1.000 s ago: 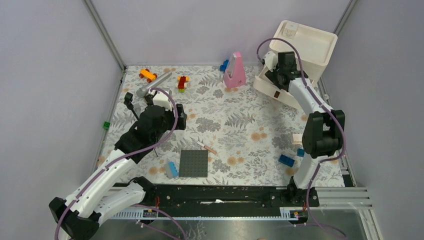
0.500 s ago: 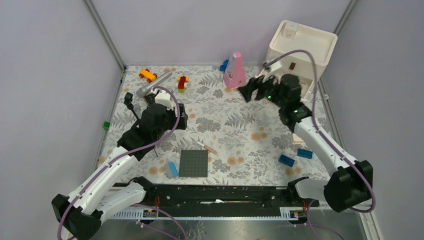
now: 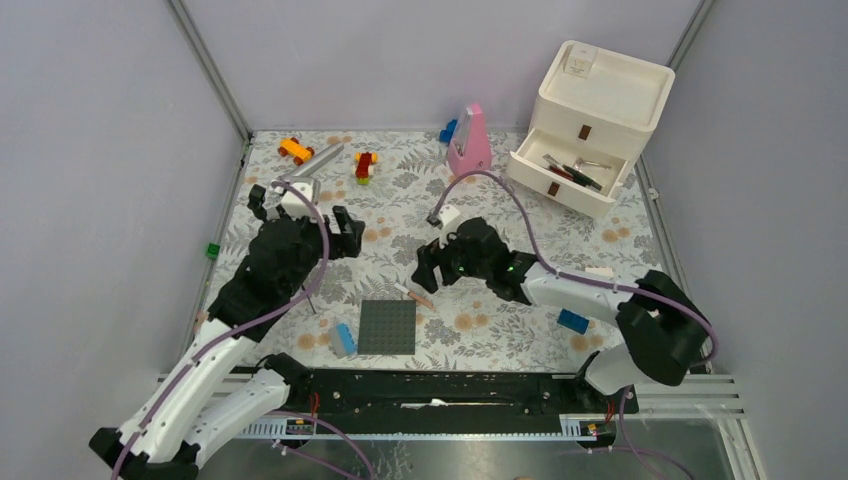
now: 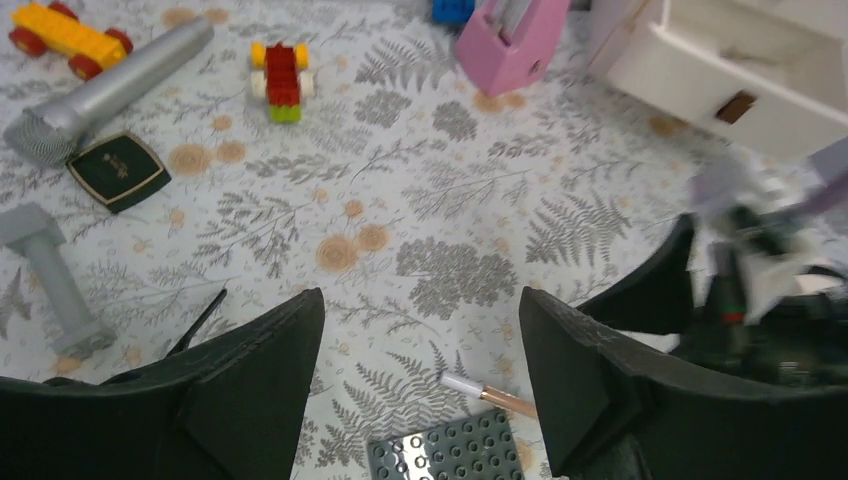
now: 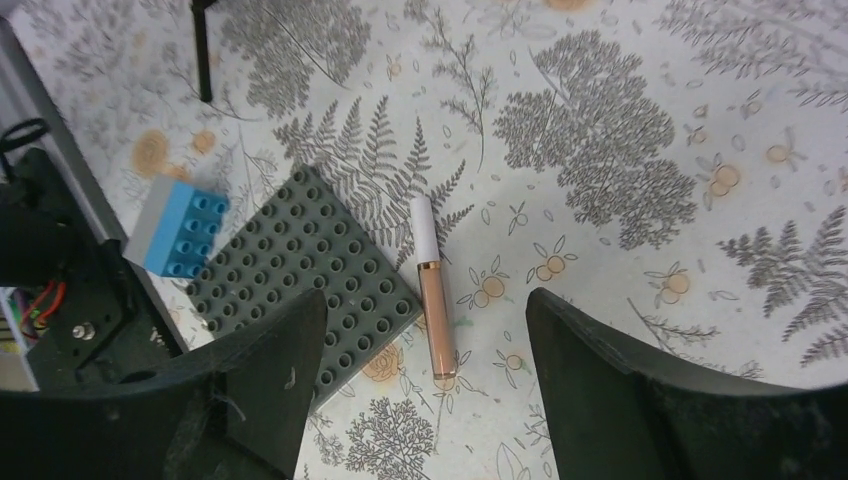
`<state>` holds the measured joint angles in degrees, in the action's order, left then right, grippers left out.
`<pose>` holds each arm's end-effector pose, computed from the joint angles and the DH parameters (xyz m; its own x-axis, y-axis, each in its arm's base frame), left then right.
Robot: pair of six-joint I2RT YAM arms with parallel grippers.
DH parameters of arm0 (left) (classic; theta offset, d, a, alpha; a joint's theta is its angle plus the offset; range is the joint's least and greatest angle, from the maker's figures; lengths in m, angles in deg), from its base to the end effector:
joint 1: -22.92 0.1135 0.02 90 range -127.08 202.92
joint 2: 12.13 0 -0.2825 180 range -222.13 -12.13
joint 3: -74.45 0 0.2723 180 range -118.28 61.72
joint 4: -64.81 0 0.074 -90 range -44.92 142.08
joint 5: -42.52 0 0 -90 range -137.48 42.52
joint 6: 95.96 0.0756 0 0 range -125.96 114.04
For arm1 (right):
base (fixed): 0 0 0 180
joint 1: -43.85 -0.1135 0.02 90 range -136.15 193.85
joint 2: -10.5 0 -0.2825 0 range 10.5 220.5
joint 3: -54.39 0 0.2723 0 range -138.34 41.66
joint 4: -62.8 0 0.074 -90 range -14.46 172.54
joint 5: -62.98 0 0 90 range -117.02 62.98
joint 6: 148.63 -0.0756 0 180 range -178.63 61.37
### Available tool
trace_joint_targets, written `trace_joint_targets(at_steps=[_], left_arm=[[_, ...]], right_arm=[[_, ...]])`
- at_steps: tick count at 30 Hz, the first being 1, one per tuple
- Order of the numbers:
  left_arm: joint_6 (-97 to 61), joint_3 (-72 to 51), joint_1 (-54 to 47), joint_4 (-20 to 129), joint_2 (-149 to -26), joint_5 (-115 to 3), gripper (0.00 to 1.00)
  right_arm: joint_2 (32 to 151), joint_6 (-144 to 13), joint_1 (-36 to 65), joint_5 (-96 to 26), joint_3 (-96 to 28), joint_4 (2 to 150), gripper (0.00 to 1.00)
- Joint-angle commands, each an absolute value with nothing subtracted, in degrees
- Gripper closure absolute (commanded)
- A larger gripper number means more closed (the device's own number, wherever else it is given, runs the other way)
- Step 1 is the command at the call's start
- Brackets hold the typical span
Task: Organize the makeup
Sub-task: Place the lipstick in the drawer, then pick up the makeup from the center of the board.
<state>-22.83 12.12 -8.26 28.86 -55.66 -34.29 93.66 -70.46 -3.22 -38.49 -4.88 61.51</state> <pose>0.1920 -0.0960 0.3523 -0.3336 -0.1284 -0.9339 0.2307 0.9495 -0.2129 0.2424 0.2826 0.2268 -0.4289 -0.1661 -0.8879 -0.7710 0.5794 0.2641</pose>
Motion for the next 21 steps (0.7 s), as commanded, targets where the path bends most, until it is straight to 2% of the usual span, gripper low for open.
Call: trace_joint_targets(at_steps=[1,7,21], left_arm=[[-21.5,13.5,-7.7,35.2,-52.2,-39.7,0.22],[-20.7,13.8,-7.5,36.2,-52.2,-43.9,0.22],[-20.5,13.9,-6.8,36.0,-52.3,-44.1,0.22]], right_arm=[[99.4,-69.5,-7.3,-28.3,-9.4,62.7,0.21],[107.1,-68.5,-9.7,-22.7,-15.6,68.0,0.26],[118.3,-63.7,-15.1,-11.3,-25.7,79.1,0.29]])
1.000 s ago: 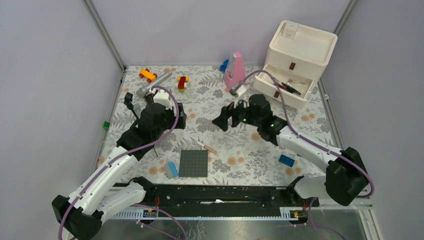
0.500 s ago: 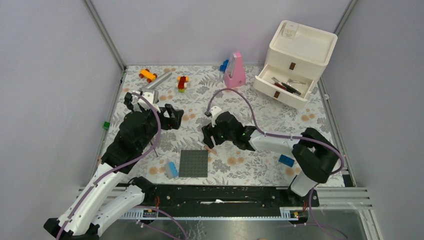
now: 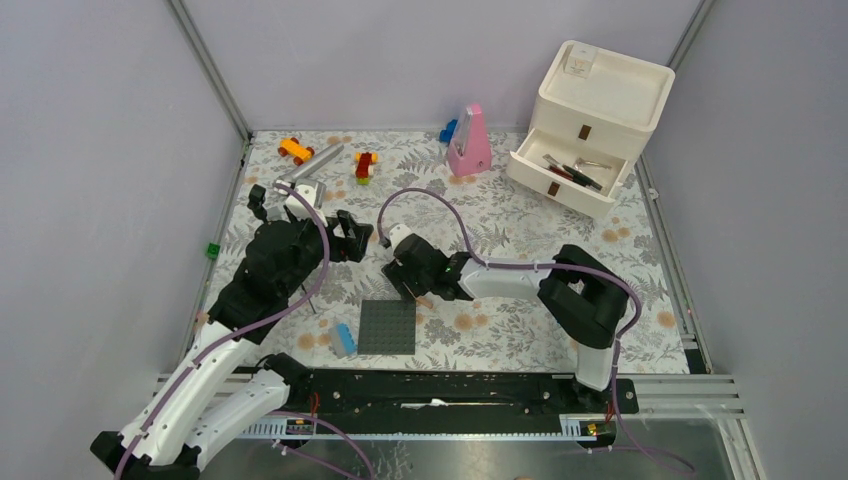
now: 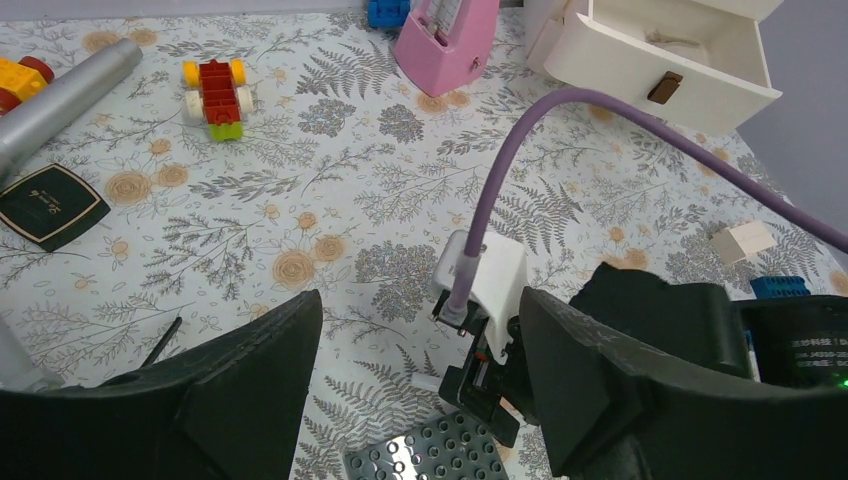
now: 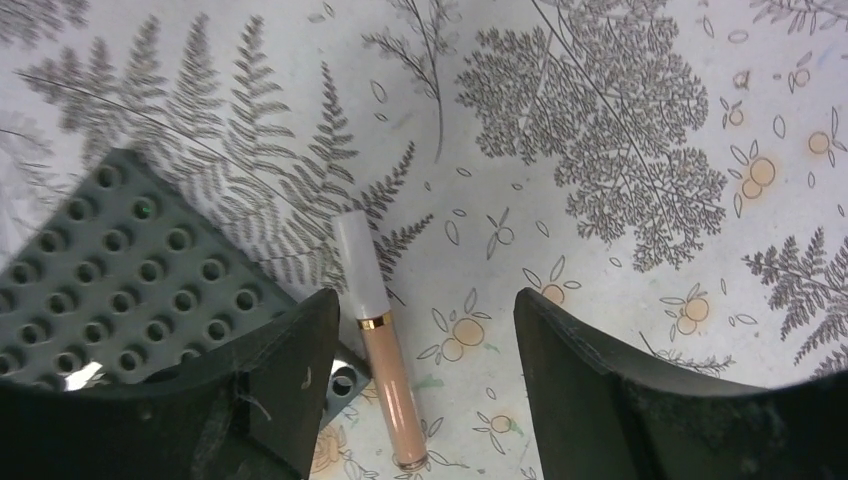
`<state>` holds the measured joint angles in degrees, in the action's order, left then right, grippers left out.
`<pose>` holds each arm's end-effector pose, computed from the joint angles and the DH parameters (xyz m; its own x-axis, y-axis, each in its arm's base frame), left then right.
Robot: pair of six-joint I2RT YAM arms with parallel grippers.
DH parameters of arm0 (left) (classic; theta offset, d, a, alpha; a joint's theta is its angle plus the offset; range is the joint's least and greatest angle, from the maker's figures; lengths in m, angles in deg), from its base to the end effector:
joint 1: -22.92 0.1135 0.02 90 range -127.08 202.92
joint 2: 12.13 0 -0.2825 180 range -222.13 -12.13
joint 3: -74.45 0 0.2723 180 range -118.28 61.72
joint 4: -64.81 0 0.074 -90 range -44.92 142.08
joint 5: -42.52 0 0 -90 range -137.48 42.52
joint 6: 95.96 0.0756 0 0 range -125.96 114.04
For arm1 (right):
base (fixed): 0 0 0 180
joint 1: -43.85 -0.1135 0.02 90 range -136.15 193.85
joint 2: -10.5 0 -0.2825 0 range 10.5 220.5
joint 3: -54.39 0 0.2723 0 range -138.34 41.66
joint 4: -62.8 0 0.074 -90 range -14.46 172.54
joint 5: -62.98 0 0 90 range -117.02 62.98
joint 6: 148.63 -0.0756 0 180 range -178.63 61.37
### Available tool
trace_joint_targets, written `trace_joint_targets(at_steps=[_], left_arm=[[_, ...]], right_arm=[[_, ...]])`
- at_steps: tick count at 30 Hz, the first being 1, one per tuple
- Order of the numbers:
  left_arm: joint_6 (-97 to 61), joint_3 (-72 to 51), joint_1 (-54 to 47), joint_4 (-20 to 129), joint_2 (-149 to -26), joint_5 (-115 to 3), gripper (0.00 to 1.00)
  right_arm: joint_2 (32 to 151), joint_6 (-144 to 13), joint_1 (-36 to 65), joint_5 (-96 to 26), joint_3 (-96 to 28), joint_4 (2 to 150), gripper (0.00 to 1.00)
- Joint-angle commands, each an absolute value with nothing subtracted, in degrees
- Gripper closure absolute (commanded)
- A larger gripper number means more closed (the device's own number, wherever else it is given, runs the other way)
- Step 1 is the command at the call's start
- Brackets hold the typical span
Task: Organize the makeup
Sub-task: Pick up the makeup from the center of the board.
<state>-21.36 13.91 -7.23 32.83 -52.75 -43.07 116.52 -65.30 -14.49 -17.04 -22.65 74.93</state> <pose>0.1825 -0.0993 0.3590 -0.2899 -0.1378 -0.9471 0.3721 0.8955 -0.2442 0.2463 0.3745 0.1555 -0.4322 -0.4829 -0.7616 -0.7245 0.6888 -0.0257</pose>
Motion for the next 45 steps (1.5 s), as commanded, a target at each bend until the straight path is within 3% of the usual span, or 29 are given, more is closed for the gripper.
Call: trace_joint_targets(at_steps=[1,12,19,25,29,36,45], left_arm=[[-20.6,13.9,-6.8,36.0,-52.3,-44.0,0.22],[-20.6,13.9,-6.5,36.0,-52.4,-44.5,0.22],[-21.3,11.7,-6.5,34.1,-57.7,-44.3,0.21],[-22.7,1.9,-7.5,25.2,-72.2,-44.4,0.25],[-21.9,0.3,-7.8,25.2,-73.6,-43.5,0.24],[-20.7,1.7,-7.8,25.4,-72.8,-43.8,0.24],[-21.0,5.2,-7.8,27.6,-67.8,-43.7,0.22]], right_arm=[[118.6,-63.6,-15.2,-10.8,-25.9,79.7,0.30],[119.8,-65.1,-15.2,-14.3,-25.9,78.3,0.29],[122.1,-65.8,-15.2,-16.1,-27.2,81.5,0.55],[122.4,-67.7,-15.2,-16.4,-25.8,82.2,0.63],[123.6,-68.2,-15.2,-17.6,-26.2,84.1,0.79],[121.4,-67.5,-14.7,-15.7,-25.0,86.2,1.00],[111.4,-62.5,-4.1,-10.2,-23.0,90.6,1.00]])
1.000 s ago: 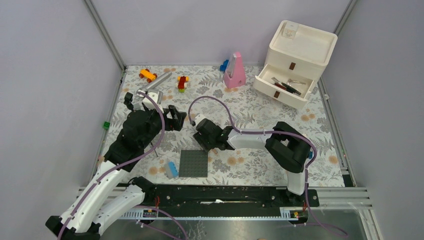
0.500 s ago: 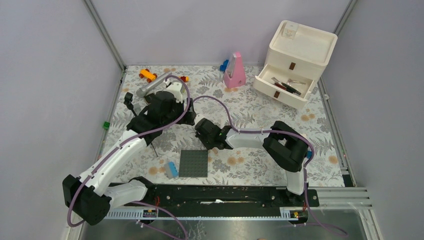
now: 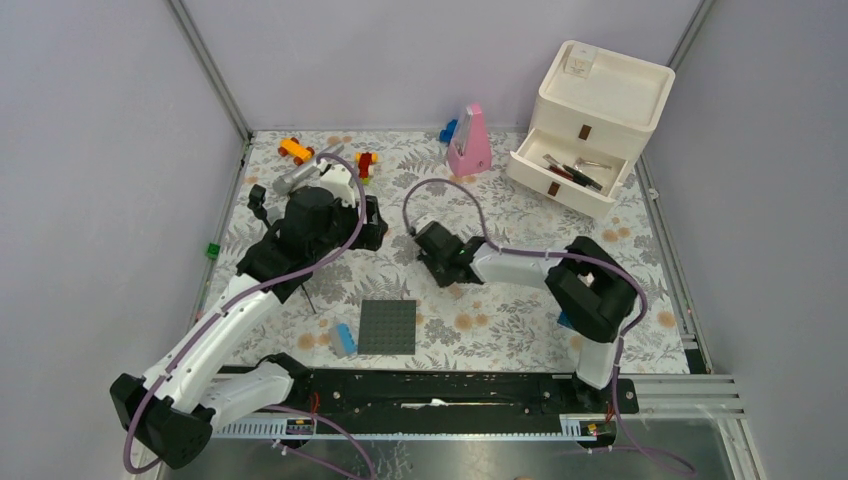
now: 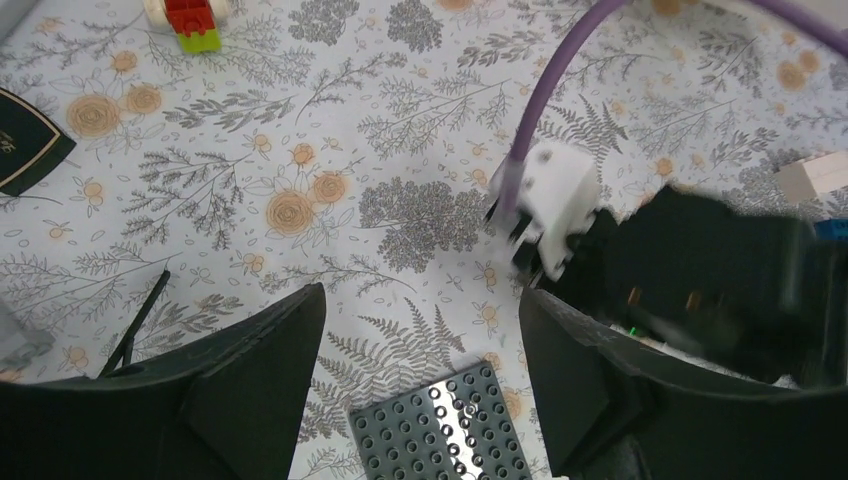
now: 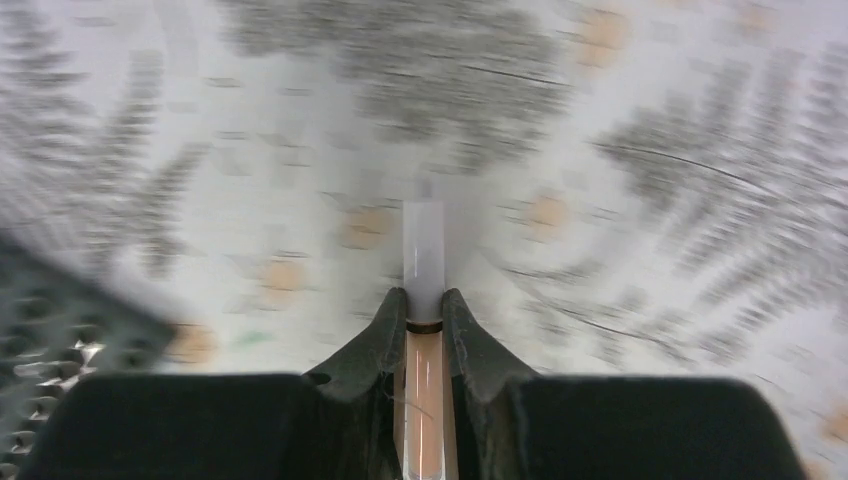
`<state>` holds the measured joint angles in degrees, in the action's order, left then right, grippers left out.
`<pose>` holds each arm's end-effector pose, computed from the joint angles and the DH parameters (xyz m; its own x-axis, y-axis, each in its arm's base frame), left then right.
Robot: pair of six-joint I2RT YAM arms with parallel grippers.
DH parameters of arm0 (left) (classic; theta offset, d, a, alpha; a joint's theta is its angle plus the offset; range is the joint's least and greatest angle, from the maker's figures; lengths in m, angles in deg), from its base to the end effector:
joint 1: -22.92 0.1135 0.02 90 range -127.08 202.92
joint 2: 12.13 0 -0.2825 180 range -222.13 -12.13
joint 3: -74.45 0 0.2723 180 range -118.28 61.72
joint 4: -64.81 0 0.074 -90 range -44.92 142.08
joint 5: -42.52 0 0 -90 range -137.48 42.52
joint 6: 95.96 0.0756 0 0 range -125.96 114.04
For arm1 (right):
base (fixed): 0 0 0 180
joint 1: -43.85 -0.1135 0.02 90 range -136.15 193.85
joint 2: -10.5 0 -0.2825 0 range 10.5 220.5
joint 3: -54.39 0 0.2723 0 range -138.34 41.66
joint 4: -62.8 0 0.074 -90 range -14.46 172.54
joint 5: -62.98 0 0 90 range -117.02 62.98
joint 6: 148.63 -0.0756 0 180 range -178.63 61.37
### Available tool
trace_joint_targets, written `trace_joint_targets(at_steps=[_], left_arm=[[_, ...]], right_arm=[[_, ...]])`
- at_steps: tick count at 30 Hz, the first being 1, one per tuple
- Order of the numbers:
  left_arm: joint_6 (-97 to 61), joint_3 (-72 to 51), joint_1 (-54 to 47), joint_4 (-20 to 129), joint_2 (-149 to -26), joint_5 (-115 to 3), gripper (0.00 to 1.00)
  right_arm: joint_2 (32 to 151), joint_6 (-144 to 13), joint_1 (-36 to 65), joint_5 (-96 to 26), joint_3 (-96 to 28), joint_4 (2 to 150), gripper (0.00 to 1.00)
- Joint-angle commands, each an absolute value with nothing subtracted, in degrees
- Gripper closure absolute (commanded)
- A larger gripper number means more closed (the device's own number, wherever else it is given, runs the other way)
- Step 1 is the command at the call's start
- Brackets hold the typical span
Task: Organize the makeup
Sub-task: Pick up the makeup from the center of the board, then place the makeup in the drawer.
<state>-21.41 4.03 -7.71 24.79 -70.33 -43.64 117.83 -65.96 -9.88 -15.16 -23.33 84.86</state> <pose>0.2344 -0.1329 0.3415 -0.5087 -0.0077 -0.8609 0.3339 0.9199 -0.2055 0.2685 0.3396 0.1325 -0.5513 -0.5403 -0.6357 -0.6486 0.7568 -0.0808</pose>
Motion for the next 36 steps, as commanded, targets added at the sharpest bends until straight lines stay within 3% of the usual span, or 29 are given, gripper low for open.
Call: trace_joint_targets(at_steps=[1,7,14,26,36], left_arm=[[-21.1,5.3,-7.8,27.6,-67.7,-44.0,0.22],[-21.8,6.0,-7.8,28.0,-66.7,-45.9,0.22],[-22.0,6.3,-7.8,28.1,-67.1,-46.0,0.22],[-22.1,6.3,-7.5,28.2,-68.6,-45.9,0.22],[-22.1,6.3,-6.1,28.3,-69.5,-46.2,0.22]], right_arm=[[109.1,-60.7,-3.0,-9.2,-23.1,91.0,1.00],[100.0,-42.4,2.1,4.8,-23.7,87.5,1.00],[95.8,-19.5,14.3,-0.2,-28.6,82.0,1.00],[109.5,5.0,28.7,-10.3,-44.0,90.5,1.00],[120.6,5.7,36.2,-14.3,-53.2,92.3,1.00]])
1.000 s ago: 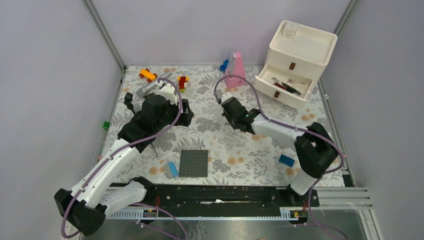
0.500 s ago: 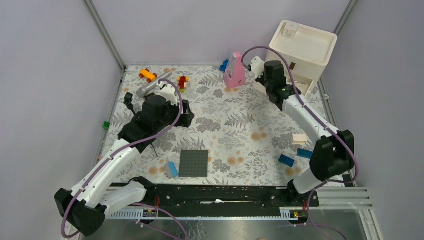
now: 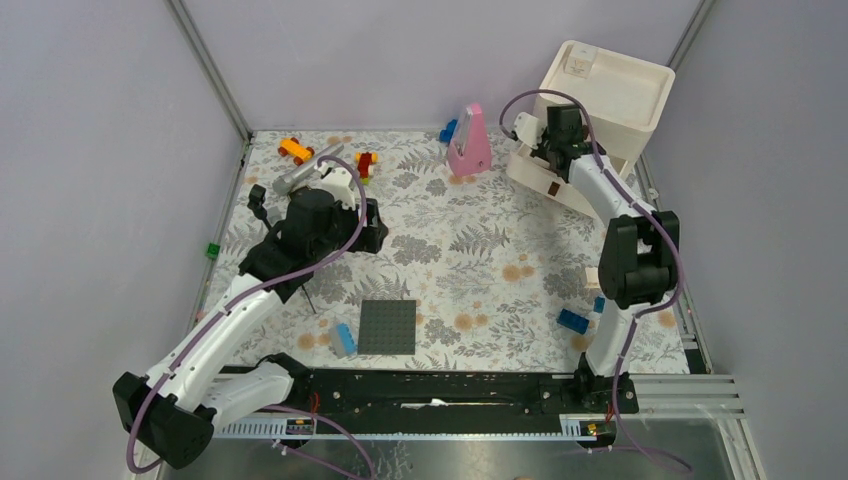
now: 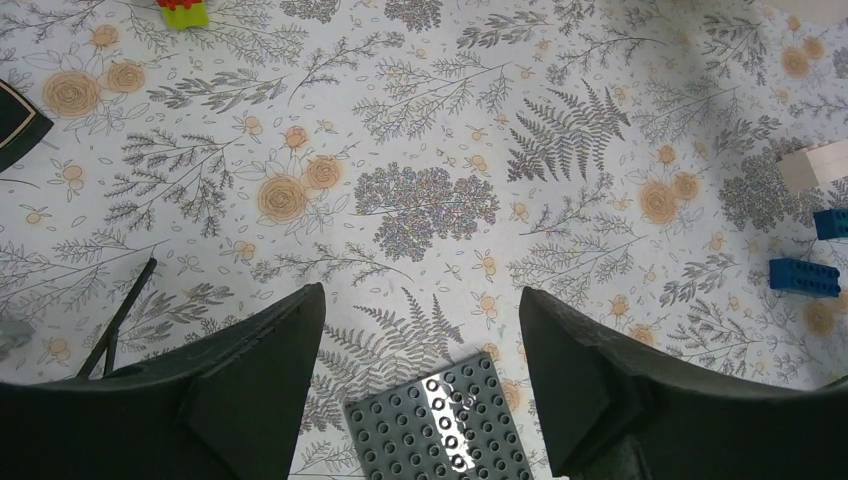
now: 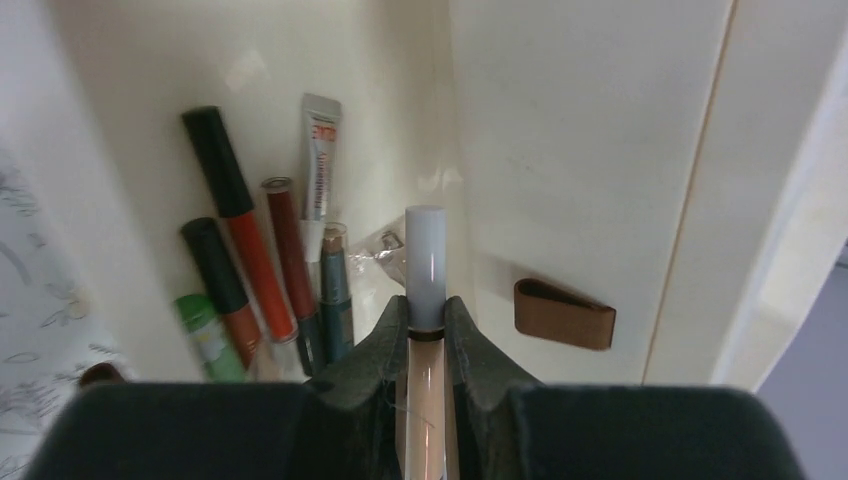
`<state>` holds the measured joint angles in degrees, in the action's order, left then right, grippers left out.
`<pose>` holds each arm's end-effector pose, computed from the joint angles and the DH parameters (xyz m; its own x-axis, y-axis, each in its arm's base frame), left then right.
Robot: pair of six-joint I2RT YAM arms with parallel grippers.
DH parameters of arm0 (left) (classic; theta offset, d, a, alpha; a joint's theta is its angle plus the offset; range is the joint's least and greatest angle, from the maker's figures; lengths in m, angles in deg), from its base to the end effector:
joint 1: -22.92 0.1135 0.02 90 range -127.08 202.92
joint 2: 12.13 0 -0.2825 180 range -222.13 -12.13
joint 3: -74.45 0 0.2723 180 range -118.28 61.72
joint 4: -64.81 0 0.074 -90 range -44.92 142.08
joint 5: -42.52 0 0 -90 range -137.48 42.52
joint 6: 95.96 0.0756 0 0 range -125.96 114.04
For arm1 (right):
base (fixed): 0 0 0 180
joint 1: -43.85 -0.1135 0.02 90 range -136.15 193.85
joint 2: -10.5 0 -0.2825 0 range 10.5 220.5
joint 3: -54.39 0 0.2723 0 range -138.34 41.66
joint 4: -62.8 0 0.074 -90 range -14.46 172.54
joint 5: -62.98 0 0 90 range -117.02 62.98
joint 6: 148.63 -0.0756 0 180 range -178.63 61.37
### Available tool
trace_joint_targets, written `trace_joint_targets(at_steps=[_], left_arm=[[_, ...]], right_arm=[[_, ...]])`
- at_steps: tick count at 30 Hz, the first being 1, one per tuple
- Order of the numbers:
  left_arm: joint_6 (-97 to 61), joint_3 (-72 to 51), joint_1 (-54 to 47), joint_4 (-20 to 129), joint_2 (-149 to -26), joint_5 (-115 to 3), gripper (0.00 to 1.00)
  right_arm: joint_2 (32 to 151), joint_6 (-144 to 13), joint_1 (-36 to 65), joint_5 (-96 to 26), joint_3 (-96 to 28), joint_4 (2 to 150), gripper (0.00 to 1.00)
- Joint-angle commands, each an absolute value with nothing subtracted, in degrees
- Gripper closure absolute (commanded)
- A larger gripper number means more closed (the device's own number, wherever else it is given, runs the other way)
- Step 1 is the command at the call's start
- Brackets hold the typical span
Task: Organize the makeup
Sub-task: Place the makeup in the drawer.
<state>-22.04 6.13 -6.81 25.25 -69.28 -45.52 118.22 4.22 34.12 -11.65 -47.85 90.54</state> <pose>0.2318 -0.1294 0.3325 -0.5268 -0.0179 -0.8498 0.3368 0.9136 -0.2280 0.4961 0.0647 0.2761 -0.2959 -0.9212 -0.2525 -0.4551 0.3684 -0.8107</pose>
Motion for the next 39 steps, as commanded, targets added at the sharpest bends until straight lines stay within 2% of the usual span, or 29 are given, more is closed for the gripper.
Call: trace_joint_targets(at_steps=[1,4,6,10,12,17,20,23,26,32,39], left_arm=[[-22.2,6.3,-6.0,28.3,-69.7,-46.2,0.22],[-22.1,6.1,-5.4,28.3,-70.1,-46.6,0.22],[-22.1,6.1,-5.1,28.3,-70.2,-46.8,0.22],[-22.1,6.1,-4.7,28.3,-70.3,-47.0,0.22],[-22.1,6.1,-4.4,28.3,-70.5,-47.2,0.22],[-22.1,6.0,-3.8,28.3,-70.9,-47.2,0.22],[-22.2,6.0,-3.6,28.4,-70.9,-47.2,0.22],[-22.3,6.0,-3.4,28.4,-71.1,-47.2,0.22],[-22.3,6.1,-3.4,28.4,-71.1,-47.2,0.22],[-22.3,6.0,-3.3,28.4,-71.0,-47.9,0.22],[-22.5,5.8,-3.3,27.8,-69.9,-48.1,0.23]], right_arm=[[121.3,4.9,36.5,-14.8,-54.3,92.6,0.99],[122.3,3.1,36.6,-15.2,-55.7,92.4,0.66],[122.6,1.9,36.6,-15.1,-56.2,92.1,0.60],[122.0,-2.8,36.6,-13.6,-58.4,92.8,0.55],[121.0,-7.1,36.6,-15.3,-60.1,96.2,0.49],[115.7,-31.5,36.6,-15.5,-59.1,94.8,0.45],[111.3,-52.8,36.2,-16.9,-55.1,95.2,0.44],[105.4,-64.8,33.8,-17.1,-46.1,91.6,0.41],[97.5,-71.8,29.4,-13.3,-32.3,81.9,0.33],[91.9,-87.7,27.5,-9.5,-19.5,77.6,0.29],[94.4,-91.8,27.5,-6.0,-16.9,79.1,0.21]])
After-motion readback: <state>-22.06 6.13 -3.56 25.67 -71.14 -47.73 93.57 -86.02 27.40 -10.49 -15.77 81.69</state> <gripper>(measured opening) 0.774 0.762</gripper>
